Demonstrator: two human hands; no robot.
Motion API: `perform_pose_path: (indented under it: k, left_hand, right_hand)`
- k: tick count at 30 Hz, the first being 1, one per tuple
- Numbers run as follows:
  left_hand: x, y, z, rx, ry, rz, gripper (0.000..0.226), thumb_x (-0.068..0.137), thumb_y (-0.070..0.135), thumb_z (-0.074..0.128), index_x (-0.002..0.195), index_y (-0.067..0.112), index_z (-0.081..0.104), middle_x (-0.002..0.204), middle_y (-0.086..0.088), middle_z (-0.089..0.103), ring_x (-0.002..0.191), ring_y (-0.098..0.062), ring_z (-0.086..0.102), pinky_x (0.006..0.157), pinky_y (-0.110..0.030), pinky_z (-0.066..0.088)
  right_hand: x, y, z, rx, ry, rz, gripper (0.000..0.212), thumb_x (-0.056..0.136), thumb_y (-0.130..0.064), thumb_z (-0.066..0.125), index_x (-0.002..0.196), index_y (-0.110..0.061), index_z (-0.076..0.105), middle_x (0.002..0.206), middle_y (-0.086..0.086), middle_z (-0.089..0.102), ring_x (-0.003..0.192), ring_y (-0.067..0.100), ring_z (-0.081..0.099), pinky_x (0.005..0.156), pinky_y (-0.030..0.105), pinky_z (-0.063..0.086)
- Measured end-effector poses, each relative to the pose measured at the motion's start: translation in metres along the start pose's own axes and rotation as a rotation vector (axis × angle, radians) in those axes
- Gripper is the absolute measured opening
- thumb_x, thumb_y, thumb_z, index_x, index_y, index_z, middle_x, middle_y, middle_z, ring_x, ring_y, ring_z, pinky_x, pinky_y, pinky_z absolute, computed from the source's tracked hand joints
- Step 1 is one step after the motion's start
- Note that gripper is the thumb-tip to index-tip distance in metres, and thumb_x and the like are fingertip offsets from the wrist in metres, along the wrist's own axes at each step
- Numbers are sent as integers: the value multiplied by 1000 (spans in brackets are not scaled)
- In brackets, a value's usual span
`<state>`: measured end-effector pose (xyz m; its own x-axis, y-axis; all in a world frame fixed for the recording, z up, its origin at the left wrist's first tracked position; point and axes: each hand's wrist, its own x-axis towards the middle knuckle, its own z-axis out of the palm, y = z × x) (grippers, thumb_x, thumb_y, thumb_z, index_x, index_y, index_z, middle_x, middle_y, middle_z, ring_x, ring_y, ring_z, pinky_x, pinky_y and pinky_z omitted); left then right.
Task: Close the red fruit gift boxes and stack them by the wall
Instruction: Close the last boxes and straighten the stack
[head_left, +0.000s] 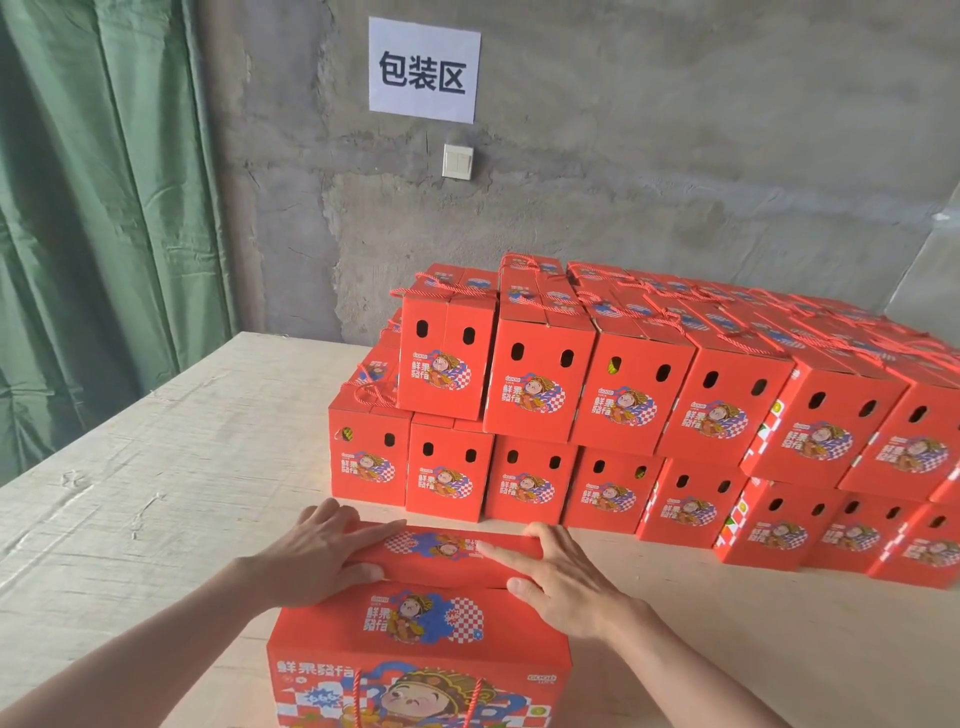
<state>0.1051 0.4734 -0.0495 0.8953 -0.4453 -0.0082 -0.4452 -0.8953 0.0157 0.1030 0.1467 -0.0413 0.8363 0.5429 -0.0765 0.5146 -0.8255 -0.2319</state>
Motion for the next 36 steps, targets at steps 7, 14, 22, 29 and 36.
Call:
perform_pose_path:
  k: [7, 14, 22, 29, 36]
  left_hand:
    - [-1, 4, 7, -124, 65, -43, 77, 65, 86, -4, 137, 57, -1, 130, 3, 37, 126, -12, 27, 110, -30, 23]
    - [-1, 2, 5, -93, 66, -30, 73, 68, 85, -3, 136, 59, 0, 130, 3, 38, 123, -12, 27, 108, -30, 24]
    - [1, -2, -2, -77, -18, 33, 60, 76, 77, 6, 134, 62, -6, 128, 4, 37, 121, -12, 27, 108, -29, 23]
    - [0, -12, -7, -90, -86, 94, 51, 85, 72, 10, 132, 66, -8, 133, 5, 32, 123, -10, 24, 109, -29, 24]
    - [-2, -5, -5, -126, -48, 67, 55, 78, 75, 5, 131, 66, -6, 130, 5, 33, 120, -10, 24, 109, -29, 24]
  right_hand:
    - [5, -13, -7, -123, -106, 23, 48, 96, -52, 26, 141, -51, 10, 147, 13, 24, 143, 26, 12, 117, 50, -7]
    - [33, -49, -3, -99, -135, 35, 48, 96, -60, 24, 142, -56, 8, 151, 17, 22, 141, 35, 20, 113, 56, 11]
    - [33, -45, -1, -118, -126, 22, 45, 93, -65, 18, 132, -72, -4, 153, 12, 19, 141, 33, 15, 113, 53, 15]
    - [36, -47, -3, -127, -102, 36, 45, 96, -60, 23, 135, -69, 1, 146, 14, 28, 134, 37, 26, 109, 53, 21]
    - [52, -66, 2, -148, -104, 30, 59, 91, -66, 29, 145, -51, 9, 148, 19, 30, 139, 37, 23, 114, 50, 14]
